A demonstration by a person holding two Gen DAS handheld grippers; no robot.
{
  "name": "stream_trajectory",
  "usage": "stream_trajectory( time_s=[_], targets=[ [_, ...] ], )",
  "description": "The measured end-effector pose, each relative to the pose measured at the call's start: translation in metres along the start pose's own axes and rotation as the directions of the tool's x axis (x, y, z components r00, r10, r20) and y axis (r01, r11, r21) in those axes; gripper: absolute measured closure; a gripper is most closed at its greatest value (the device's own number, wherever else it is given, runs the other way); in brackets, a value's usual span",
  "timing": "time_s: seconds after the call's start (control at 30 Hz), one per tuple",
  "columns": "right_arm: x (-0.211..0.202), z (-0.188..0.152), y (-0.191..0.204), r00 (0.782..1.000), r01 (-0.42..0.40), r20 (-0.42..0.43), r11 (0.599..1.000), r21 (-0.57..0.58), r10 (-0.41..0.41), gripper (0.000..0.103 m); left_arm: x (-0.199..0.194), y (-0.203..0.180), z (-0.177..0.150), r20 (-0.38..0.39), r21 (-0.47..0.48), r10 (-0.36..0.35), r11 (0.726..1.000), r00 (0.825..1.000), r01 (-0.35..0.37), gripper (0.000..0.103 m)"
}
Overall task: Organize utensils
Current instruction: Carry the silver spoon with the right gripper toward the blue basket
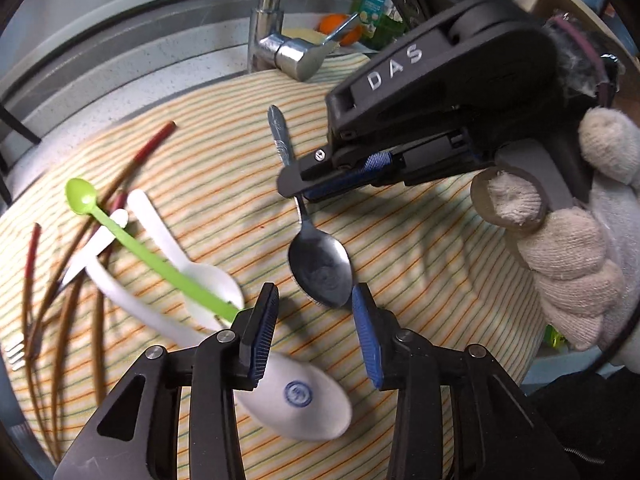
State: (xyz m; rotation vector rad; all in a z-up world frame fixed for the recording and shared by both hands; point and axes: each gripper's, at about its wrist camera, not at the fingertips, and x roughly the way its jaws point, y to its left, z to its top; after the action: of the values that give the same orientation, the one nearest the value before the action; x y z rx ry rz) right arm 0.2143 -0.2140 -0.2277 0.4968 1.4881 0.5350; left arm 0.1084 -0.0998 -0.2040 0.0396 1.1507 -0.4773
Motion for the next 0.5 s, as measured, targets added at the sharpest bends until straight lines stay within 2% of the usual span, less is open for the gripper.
stream_trajectory(
  time_s=[0.07, 0.13, 0.33, 0.5],
  targets=[
    [0.002, 0.002, 0.003, 1.0, 0.007, -0.015, 0.999, -0.032, -0.008, 0.086, 0.006, -0.003, 0.002, -0.006, -0.009, 0.011, 1.0, 1.0, -0.012, 0.066],
    [0.004, 0.004, 0.004, 0.999, 0.015, -0.028, 0.999, -0.052, -0.017, 0.086, 0.009, -0.006, 0.005, -0.001, -0.015, 0.025, 1.0, 1.0, -0.025, 0.061],
    [0.008, 0.009, 0.002, 0.999, 0.003, -0.049, 0.997, -0.073, -0.007, 0.087, 0.019, -0.017, 0.012, 0.03, 0.004, 0.095, 0.995, 0.995, -0.095, 0.061],
    [0.01, 0.012, 0.001, 0.999, 0.001, -0.046, 0.997, -0.076, -0.005, 0.091, 0.026, -0.031, 0.01, 0.046, 0.027, 0.135, 0.99, 0.99, -0.136, 0.07]
  ],
)
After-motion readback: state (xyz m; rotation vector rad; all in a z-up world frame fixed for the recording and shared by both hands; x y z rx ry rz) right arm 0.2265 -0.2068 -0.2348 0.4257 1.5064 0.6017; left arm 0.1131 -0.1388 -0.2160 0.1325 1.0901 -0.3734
